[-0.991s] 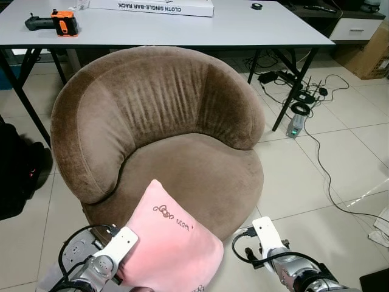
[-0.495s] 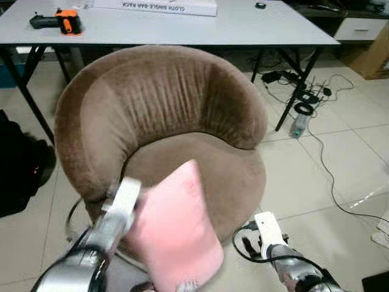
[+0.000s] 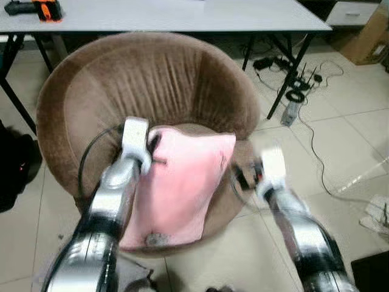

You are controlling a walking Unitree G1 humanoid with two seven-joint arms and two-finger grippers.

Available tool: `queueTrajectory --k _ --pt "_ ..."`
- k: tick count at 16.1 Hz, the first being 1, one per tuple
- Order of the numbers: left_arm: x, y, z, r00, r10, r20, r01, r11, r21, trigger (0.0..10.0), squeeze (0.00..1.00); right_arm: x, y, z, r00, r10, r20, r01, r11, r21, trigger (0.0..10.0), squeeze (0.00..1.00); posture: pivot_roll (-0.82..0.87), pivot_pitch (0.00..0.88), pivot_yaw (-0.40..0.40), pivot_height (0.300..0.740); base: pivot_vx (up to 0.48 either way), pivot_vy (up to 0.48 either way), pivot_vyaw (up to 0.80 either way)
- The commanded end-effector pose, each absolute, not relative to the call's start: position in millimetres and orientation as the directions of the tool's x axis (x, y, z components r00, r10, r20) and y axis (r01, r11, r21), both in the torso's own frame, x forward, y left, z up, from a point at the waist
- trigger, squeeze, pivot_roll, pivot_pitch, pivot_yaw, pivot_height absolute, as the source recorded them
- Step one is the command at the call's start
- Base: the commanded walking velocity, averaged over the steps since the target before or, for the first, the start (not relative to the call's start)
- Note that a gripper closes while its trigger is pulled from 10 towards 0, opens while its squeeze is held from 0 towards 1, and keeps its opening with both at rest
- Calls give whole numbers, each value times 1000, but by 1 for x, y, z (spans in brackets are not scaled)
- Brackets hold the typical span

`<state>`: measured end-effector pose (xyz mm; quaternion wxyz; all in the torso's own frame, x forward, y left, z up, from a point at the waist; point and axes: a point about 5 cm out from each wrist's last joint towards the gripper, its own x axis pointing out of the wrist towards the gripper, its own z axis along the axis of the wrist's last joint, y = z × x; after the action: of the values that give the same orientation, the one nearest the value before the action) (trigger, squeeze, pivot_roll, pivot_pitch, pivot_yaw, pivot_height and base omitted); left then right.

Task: Move the pillow to the sofa from floor

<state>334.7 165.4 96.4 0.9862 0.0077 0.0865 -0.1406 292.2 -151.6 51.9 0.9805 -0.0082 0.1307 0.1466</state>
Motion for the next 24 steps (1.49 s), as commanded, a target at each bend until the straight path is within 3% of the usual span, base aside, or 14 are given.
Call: queueTrajectory --k 1,3,9,18,22,24 --pt "310 161 100 899 -405 -166 409 912 -12 10000 0 276 -162 62 918 299 -260 -304 952 19 10000 302 -16 70 -117 740 0 0 0" --pt "297 161 92 863 -466 -194 468 883 -41 10000 0 268 -164 59 911 305 -277 -311 950 24 10000 302 -19 68 -115 740 0 0 0" --pt "288 161 92 858 -470 -207 472 881 -43 10000 0 256 -161 66 885 348 -309 -357 934 28 10000 306 -16 64 -124 740 0 0 0" --pt "289 147 105 864 -475 -165 483 876 9 10000 0 252 -156 57 874 327 -360 -333 942 47 10000 298 -30 72 -113 740 441 0 0" --pt "293 149 104 891 -422 -169 431 902 19 10000 0 255 -154 61 877 321 -358 -328 944 41 10000 298 -27 71 -113 740 108 0 0" --pt "309 166 106 931 -314 -188 337 936 105 10000 0 255 -150 64 876 328 -354 -336 941 41 10000 302 -22 72 -116 740 0 0 0"
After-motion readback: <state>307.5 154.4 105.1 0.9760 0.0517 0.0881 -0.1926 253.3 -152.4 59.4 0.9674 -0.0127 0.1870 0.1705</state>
